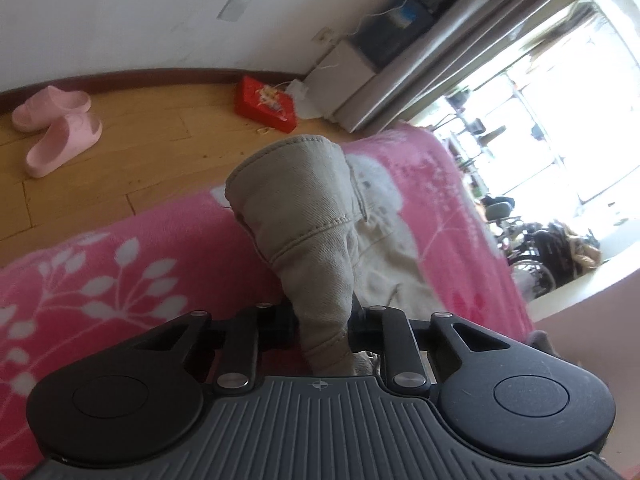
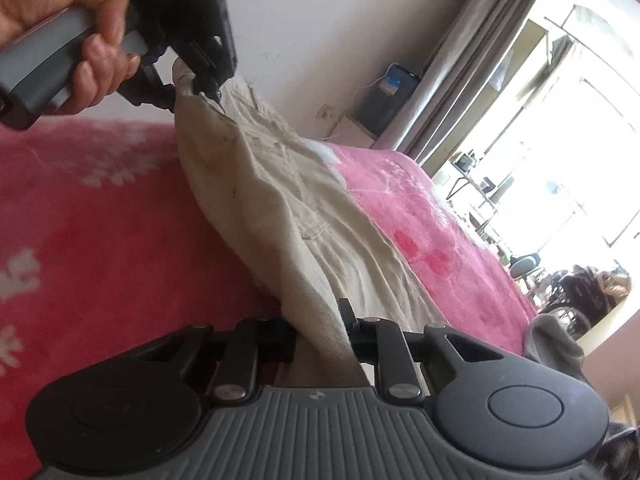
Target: Fold clothes
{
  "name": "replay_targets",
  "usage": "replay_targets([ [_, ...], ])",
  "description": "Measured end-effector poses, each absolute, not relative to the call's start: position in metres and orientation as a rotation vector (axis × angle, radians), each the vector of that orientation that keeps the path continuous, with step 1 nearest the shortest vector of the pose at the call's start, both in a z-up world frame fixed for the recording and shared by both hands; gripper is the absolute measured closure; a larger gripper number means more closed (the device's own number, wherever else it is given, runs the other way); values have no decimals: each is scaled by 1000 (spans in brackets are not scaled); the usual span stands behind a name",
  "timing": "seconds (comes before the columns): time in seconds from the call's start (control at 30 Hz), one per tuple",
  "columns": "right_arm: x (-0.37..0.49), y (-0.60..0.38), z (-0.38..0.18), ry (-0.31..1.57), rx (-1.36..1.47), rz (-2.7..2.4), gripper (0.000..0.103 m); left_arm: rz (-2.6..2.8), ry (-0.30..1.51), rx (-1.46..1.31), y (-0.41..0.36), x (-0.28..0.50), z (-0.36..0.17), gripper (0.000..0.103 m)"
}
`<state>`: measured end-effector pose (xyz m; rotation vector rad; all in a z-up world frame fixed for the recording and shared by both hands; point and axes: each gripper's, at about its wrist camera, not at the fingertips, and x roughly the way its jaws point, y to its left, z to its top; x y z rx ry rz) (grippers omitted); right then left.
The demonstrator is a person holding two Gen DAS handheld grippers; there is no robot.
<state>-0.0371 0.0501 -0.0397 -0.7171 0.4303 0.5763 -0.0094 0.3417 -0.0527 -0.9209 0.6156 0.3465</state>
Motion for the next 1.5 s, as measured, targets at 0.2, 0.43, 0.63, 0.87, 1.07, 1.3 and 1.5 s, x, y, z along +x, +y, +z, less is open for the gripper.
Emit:
replay_targets([
  [0.2, -58, 43, -20, 476, -664, 647, 83, 342, 596, -918, 346, -43, -38, 85],
  [0.43, -94, 41, -9, 515, -655, 753, 83, 367, 611, -893, 350, -92, -32, 85],
  [0.63, -122, 50, -15, 558, -631, 834, 82, 422, 624, -883, 359, -123, -33, 85],
  [0.87, -129, 57, -39, 654, -597, 874, 77, 464, 710, -875, 366, -132, -71, 81],
  [1.07, -125, 51, -40, 720, -505, 906, 49, 441, 720, -878, 373, -136, -76, 76],
  [1.3, -116, 20, -24, 732, -402, 1068, 40, 450, 738, -876, 382, -155, -68, 57],
  [1.5, -80, -18, 11, 744, -341, 1261, 38, 499, 724, -777, 392, -183, -49, 52],
])
